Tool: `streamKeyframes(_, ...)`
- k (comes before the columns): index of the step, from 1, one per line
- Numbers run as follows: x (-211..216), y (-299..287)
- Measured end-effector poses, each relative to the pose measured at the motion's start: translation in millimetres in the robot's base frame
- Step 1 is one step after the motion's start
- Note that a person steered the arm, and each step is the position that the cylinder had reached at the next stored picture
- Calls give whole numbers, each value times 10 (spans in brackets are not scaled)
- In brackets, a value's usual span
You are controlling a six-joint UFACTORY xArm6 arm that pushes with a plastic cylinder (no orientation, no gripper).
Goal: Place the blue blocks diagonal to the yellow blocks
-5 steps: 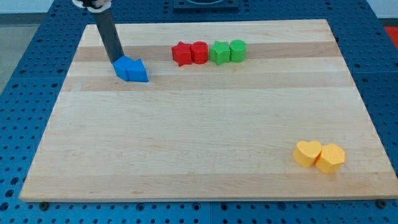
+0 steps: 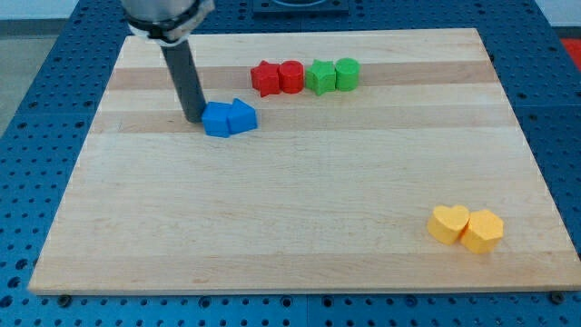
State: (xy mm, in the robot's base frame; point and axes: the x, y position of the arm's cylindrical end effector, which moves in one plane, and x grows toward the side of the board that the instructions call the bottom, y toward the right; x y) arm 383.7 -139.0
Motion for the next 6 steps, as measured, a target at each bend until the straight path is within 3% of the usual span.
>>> streamKeyframes(4,234,1459)
streamKeyframes(6,504,1823)
